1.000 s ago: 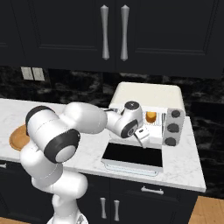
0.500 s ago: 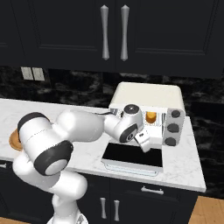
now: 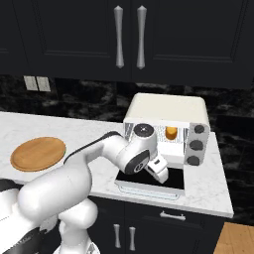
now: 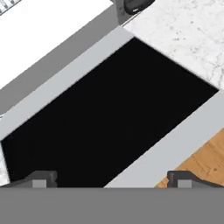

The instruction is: Pick up the kebab skewer and baguette bread, and place them inside the toaster oven. Close the toaster oven door and start by setting the timer.

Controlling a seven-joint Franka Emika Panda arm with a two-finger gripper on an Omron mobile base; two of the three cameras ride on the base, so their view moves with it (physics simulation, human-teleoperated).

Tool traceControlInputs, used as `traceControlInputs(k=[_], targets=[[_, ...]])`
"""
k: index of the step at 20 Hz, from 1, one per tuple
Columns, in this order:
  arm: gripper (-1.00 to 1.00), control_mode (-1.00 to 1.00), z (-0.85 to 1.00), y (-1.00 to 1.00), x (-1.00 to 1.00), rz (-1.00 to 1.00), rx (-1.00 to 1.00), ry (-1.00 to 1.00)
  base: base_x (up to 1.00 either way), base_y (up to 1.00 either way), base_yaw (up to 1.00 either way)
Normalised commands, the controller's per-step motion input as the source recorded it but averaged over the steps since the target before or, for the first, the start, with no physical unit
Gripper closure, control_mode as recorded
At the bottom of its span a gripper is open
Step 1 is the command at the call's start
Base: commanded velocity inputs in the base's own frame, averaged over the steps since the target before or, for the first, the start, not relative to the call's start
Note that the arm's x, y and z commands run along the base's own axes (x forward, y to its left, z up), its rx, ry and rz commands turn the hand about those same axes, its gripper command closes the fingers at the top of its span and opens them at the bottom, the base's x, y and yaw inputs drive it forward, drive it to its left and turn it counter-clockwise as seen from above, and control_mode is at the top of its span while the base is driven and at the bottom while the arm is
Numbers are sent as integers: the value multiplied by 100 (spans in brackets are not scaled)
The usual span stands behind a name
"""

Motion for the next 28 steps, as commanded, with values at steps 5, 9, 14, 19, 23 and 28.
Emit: traceControlInputs(k=[5, 9, 14, 19, 23, 28], targets=[[-100, -100, -11, 48, -76, 51, -5, 7, 0, 0, 0], [-100, -100, -7, 9, 3, 34, -8, 19, 0, 0, 0], [-100, -100, -23, 13, -5, 27, -12, 23, 0, 0, 0], [-100, -100, -31, 3, 0, 9, -2, 4, 0, 0, 0], [-100, -100, -27, -7, 0, 0, 4, -3, 0, 0, 0], [-100, -100, -31, -4, -1, 0, 4, -10, 0, 0, 0]])
